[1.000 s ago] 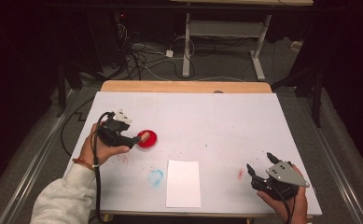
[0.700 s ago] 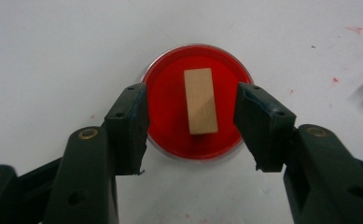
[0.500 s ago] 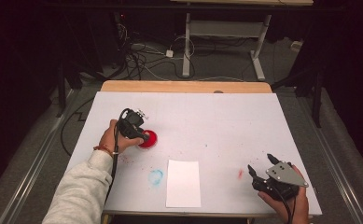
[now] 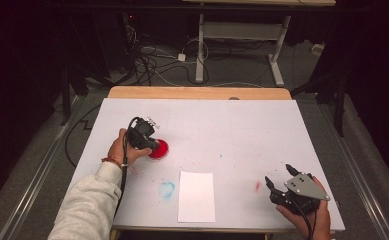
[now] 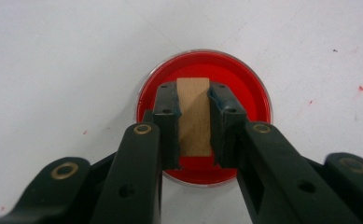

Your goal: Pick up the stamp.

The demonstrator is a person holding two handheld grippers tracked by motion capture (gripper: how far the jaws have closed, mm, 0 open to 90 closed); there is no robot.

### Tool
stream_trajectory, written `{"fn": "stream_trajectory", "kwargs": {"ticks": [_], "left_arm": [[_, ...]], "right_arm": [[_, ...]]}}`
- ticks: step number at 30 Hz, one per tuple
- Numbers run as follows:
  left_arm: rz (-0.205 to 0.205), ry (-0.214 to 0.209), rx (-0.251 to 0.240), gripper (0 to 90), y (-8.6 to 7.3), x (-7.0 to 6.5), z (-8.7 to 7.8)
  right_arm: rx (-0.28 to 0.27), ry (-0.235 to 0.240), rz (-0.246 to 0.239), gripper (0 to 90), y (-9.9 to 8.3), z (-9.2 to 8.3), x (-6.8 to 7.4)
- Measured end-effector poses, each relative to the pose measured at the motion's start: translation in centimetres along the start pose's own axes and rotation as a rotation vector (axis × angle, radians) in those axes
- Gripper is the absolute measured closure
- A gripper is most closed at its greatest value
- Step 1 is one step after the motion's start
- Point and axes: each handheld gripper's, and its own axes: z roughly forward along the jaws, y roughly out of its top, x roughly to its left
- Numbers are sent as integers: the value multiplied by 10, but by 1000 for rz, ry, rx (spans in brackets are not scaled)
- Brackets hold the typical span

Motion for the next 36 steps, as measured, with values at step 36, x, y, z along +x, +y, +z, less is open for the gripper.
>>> {"fn": "stream_trajectory", "kwargs": {"ticks": [36], "left_arm": [[47, 13, -337, 735, -59, -29, -74]], "right_arm": [[-17, 14, -10, 295, 6, 6, 0]]}}
